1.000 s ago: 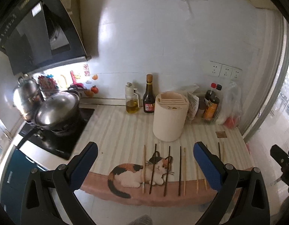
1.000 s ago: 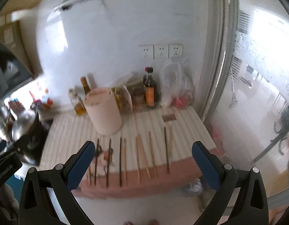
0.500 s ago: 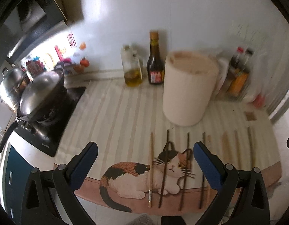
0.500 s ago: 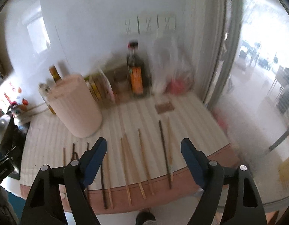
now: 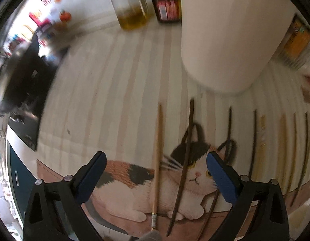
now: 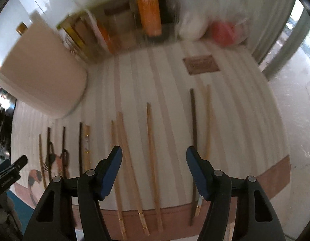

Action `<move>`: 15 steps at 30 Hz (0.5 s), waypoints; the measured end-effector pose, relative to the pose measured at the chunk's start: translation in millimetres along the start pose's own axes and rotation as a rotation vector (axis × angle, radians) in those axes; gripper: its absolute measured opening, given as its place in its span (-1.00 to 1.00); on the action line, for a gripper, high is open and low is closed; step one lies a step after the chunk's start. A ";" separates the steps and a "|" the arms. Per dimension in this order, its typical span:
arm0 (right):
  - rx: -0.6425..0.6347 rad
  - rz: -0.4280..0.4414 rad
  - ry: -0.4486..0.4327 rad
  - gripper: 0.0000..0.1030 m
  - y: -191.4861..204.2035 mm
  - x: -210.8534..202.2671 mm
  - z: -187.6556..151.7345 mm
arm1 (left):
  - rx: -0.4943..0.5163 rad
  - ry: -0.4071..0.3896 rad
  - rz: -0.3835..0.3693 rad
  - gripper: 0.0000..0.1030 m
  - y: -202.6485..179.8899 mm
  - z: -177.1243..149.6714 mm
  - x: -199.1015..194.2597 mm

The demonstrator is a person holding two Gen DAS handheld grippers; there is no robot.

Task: Organize utensils
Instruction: 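Grasp a dark chopstick with the left tool while the right tool grasps a light wooden chopstick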

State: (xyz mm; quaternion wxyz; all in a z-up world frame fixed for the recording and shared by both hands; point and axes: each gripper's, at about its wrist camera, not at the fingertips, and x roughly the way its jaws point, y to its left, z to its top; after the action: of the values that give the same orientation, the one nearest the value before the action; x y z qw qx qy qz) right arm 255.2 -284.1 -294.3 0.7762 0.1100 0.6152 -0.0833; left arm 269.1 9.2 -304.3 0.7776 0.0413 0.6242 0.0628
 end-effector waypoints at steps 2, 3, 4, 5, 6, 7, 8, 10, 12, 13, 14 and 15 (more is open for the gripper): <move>-0.007 0.018 0.039 0.24 1.0 10.6 0.9 | 0.007 0.067 -0.017 0.72 -2.3 -2.6 17.3; -0.010 0.020 0.058 0.23 1.7 16.8 1.3 | 0.018 0.090 -0.021 0.64 -4.1 -3.9 23.8; -0.012 0.020 0.072 0.22 2.7 19.0 0.9 | 0.034 0.106 -0.020 0.50 -6.1 -5.5 29.5; -0.016 0.023 0.087 0.20 3.9 24.0 0.7 | 0.050 0.120 -0.022 0.39 -9.2 -6.8 34.5; -0.018 0.024 0.096 0.19 5.2 26.6 0.2 | 0.065 0.128 -0.026 0.32 -12.5 -7.0 37.9; -0.022 0.020 0.107 0.18 6.0 30.4 -0.3 | 0.080 0.131 -0.027 0.10 -15.7 -7.9 40.6; -0.025 0.011 0.120 0.18 6.7 34.5 -1.0 | 0.095 0.135 -0.025 -0.13 -18.9 -8.7 43.3; -0.027 0.001 0.139 0.18 7.4 41.3 -2.9 | 0.108 0.136 -0.027 -0.28 -22.1 -9.5 45.4; -0.031 -0.028 0.158 0.16 7.9 48.6 -4.6 | 0.113 0.124 -0.025 -0.56 -24.7 -8.9 44.4; -0.036 -0.041 0.165 0.15 8.9 52.3 -4.5 | 0.097 0.136 -0.050 -0.75 -23.1 -8.6 45.9; -0.043 -0.049 0.177 0.14 9.5 56.7 -5.5 | 0.080 0.141 -0.064 -0.87 -21.8 -7.4 47.0; -0.043 -0.056 0.190 0.10 9.6 61.5 -6.7 | 0.066 0.144 -0.068 -0.90 -19.5 -7.1 48.1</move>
State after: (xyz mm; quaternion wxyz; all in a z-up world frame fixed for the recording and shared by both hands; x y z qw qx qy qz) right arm 265.6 -272.7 -355.0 0.7139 0.0836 0.6905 -0.0810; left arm 273.3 -3.1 -355.1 0.7305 0.0412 0.6814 0.0186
